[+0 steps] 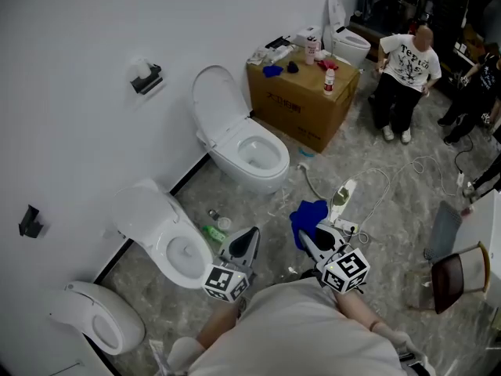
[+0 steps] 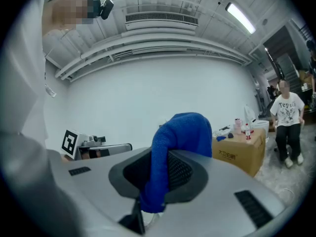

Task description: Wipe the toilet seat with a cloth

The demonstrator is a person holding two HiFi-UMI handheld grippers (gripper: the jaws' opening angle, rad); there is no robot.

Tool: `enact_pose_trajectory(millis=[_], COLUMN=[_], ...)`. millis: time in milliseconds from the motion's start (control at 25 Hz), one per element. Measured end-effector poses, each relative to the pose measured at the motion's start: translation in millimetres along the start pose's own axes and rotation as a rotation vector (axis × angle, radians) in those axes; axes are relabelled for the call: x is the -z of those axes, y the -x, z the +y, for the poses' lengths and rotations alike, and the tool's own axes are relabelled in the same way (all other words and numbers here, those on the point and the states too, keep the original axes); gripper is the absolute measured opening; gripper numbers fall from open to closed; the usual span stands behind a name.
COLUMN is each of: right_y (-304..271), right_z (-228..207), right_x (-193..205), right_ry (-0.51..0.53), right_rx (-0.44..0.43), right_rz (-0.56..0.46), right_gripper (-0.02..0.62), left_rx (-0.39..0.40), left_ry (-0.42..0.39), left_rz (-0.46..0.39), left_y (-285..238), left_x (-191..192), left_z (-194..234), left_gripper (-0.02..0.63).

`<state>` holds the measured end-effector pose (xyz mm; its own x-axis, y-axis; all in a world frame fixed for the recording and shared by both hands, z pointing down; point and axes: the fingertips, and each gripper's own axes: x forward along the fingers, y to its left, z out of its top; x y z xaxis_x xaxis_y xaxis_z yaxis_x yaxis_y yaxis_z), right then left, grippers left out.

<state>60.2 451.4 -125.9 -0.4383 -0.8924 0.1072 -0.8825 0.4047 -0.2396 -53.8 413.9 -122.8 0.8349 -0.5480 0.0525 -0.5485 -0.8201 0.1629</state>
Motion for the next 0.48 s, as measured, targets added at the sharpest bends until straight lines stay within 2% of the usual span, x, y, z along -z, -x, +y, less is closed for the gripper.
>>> enact_pose_trajectory(millis=[240,480], right_y=[-17.7,-57.7], right_z=[-17.5,-54.8], right_x=[-1.3,-1.8], right_ry=[-0.014,-0.038], right_rx=[0.005,-0.016], right_rz=[-0.001,0.015], right_gripper=[0.054,0.054], left_rx=[-0.023,-0.07], left_ry=[0.004,0.008], left_rz=[0.001,0.022], left_y=[-6.2,-35.4], left_x=[-0.7,1.7], left_z=[16.9,52.0], left_gripper=[0.008,0.008])
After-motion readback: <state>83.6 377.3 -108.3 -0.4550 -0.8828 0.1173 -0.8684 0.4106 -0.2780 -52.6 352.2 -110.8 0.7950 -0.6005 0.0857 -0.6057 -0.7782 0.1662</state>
